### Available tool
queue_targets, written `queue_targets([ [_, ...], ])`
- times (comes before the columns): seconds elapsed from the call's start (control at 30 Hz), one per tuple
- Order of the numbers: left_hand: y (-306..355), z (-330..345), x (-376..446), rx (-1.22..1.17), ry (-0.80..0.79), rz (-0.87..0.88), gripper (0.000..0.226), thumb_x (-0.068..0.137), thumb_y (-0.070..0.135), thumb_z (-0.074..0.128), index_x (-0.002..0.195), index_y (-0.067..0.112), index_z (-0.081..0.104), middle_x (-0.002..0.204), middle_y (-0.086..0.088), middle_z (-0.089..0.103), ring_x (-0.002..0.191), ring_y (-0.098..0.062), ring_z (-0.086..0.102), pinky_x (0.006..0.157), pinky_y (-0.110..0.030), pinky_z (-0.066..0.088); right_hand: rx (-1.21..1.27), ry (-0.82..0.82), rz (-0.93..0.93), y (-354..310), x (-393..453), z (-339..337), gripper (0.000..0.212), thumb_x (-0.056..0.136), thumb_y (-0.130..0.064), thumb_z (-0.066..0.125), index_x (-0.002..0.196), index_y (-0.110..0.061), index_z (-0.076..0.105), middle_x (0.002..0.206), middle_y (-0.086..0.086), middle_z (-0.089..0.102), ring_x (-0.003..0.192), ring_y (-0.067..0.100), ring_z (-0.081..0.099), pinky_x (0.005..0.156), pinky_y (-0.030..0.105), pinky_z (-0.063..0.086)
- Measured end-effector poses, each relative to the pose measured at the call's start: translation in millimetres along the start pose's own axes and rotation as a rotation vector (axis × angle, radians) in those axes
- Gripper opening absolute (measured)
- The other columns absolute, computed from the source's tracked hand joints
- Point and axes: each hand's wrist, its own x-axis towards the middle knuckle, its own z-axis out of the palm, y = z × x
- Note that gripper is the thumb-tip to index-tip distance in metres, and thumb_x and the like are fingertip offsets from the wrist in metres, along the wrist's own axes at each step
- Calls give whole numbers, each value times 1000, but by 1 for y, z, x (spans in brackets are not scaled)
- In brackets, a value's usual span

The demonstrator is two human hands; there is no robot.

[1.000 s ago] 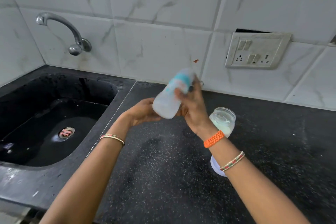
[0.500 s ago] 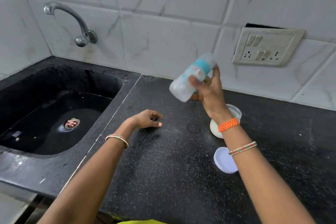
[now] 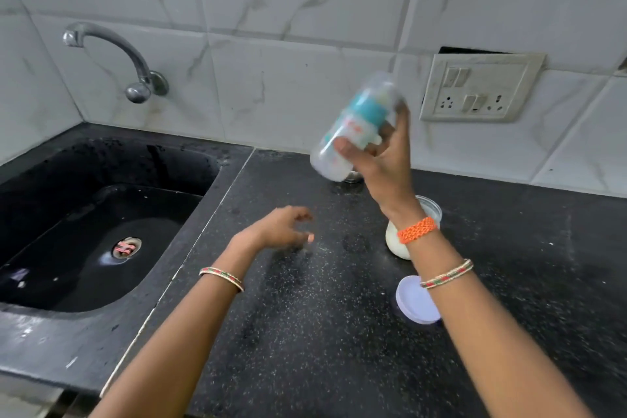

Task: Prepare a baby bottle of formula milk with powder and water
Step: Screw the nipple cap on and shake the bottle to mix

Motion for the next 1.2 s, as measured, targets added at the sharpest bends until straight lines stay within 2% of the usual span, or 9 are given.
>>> queue_targets([
  [0.17,18,11,-6,-422,318,137,26,90,25,65,115,23,61,110,0,66,99,-14,63,86,-31,53,110,321,-211,-13,3,-2,78,74,-3,76,132,-19,27,127,12,49,101,7,64,82,26,54],
  [0.33,79,-36,-20,-1291,407,341,37,91,34,55,122,14,55,120,-7,65,105,-23,64,86,-38,57,128,56,-17,-16,1,-5,64,59,-11,83,114,-20,50,108,7,63,95,19,68,76,35,57],
  [0.43,95,-53,-24,-1272,381,362,36,90,32,58,121,14,58,121,-4,64,112,-19,62,89,-37,55,410,319,109,-12,3,-7,70,68,-19,82,126,-10,45,112,7,63,106,26,64,75,45,58],
  [0.57,94,-56,-27,-1190,309,334,34,86,27,62,118,16,62,120,-4,66,109,-21,63,85,-37,57,235,77,193,-6,-1,-13,68,60,-21,85,118,-13,52,107,6,67,101,27,67,75,45,58],
  [0.7,92,-59,-31,-1149,237,325,35,85,27,65,119,17,61,122,-4,66,109,-21,64,85,-37,56,524,521,79,-11,8,-17,61,79,-11,75,127,-11,38,126,10,57,113,29,61,84,56,55],
  [0.8,95,-59,-32,-1168,298,282,32,84,22,65,114,14,60,110,-7,68,98,-23,66,81,-38,59,205,197,125,-8,-3,-20,66,63,-13,84,120,-11,51,111,8,66,102,24,67,81,51,57],
  [0.97,93,-63,-36,-1238,408,286,19,86,14,62,105,14,62,98,-1,67,84,-14,66,74,-31,59,547,578,45,-19,10,-26,56,78,-10,73,123,-14,41,123,11,59,103,21,66,76,46,57],
  [1.1,97,-62,-38,-1185,425,300,25,80,21,66,105,17,63,104,-3,64,89,-14,63,79,-35,58,208,168,155,-25,4,-29,43,76,-6,75,113,-14,55,103,4,69,96,21,70,69,41,59],
  [1.2,100,-64,-38,-1210,436,312,32,74,27,68,104,18,64,104,-2,64,94,-15,63,83,-38,57,471,417,77,-34,9,-26,41,83,-11,71,118,-15,49,115,9,66,102,23,67,68,39,59],
])
